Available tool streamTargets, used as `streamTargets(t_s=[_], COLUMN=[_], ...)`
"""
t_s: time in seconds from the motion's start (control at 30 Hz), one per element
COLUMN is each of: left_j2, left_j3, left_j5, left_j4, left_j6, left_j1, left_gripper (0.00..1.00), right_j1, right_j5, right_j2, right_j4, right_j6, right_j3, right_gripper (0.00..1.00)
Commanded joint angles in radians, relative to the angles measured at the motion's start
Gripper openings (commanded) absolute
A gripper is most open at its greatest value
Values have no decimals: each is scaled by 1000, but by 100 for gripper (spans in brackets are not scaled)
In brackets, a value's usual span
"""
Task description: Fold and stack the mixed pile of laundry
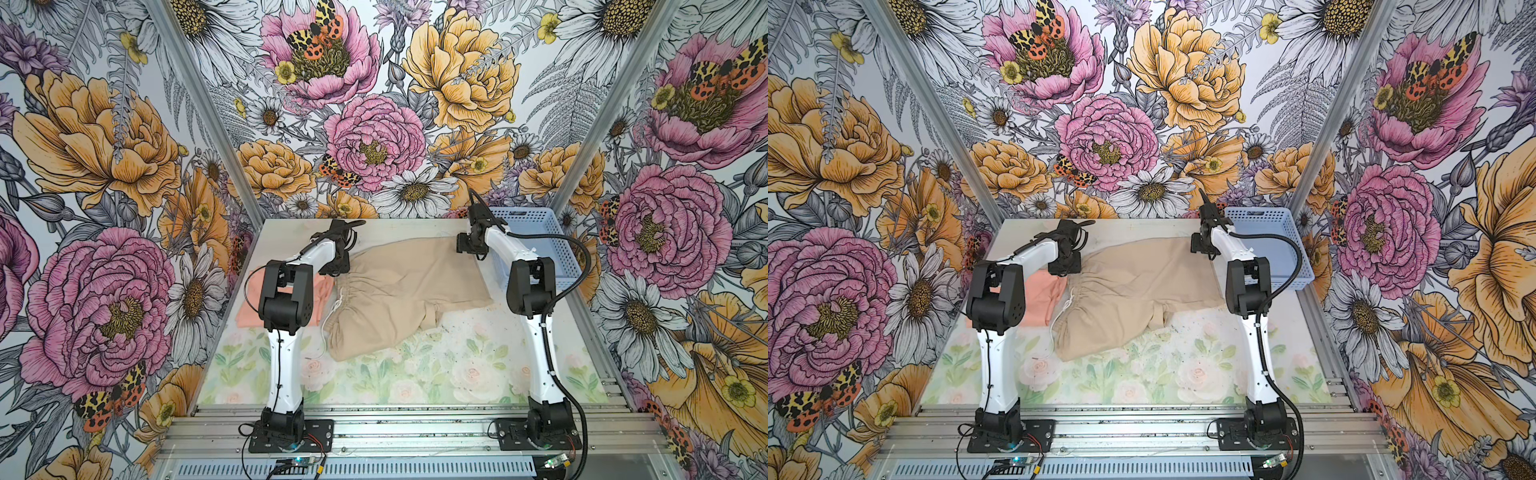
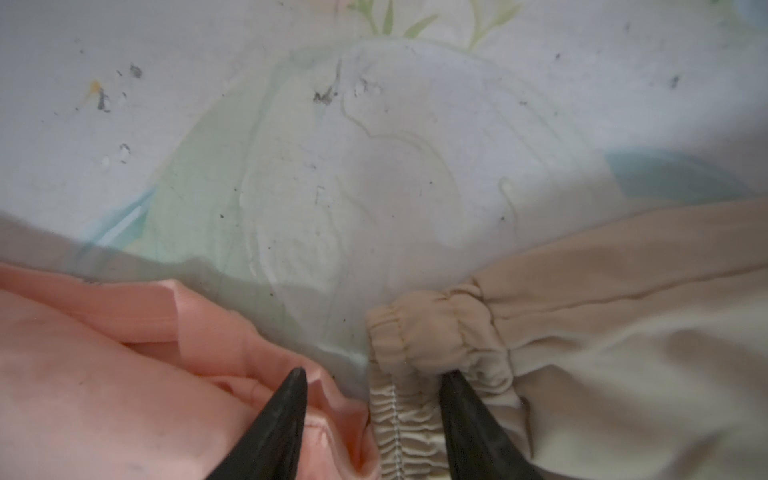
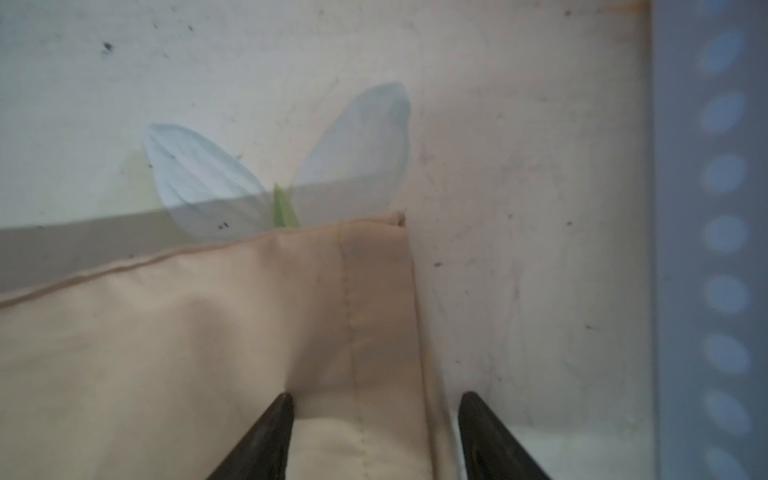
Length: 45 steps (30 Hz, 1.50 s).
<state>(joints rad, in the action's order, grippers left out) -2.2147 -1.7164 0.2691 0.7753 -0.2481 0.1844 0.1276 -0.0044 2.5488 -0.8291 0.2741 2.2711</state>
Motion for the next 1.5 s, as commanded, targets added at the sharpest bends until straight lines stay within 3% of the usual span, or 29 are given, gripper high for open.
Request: streamTargets(t_s=[0.0, 0.07, 0.2, 0.37, 0.47, 0.67, 0.87, 1.0, 1.2, 1.47], left_j2=[0, 15, 81, 221, 323, 600, 829, 920, 866, 808], left_j3=[-25, -26, -26, 19, 83, 399, 715, 839, 896, 895], left_j5=[30, 14, -2, -24, -48, -134, -170, -167, -127, -32], left_j4=[25, 25, 19, -14, -12, -12, -10, -42, -47, -57], left_j6=[-10, -18, -21, -30, -56, -173, -282, -321, -320, -343], left_j1=[-3, 0, 28, 79, 106, 161, 210, 220, 221, 186], left_gripper=[53, 54, 68, 83, 87, 88, 83, 80, 73, 71], right_j1=[-3, -5, 7, 42, 73, 178, 374, 541, 710, 750], right_j5=[23, 6, -24, -62, -88, -248, -309, -271, -207, -81], right_j2=[35, 26, -98, -348, -517, -842, -1052, -1072, -1007, -839], right_j4=[-61, -73, -67, -23, 10, 146, 267, 312, 408, 451], right_j6=[31, 32, 21, 24, 46, 121, 241, 313, 400, 462], right_j3=[79, 83, -13, -268, -478, -948, -1237, -1282, -1303, -1235], right_gripper=[65, 65, 67, 70, 71, 72, 74, 75, 75, 79])
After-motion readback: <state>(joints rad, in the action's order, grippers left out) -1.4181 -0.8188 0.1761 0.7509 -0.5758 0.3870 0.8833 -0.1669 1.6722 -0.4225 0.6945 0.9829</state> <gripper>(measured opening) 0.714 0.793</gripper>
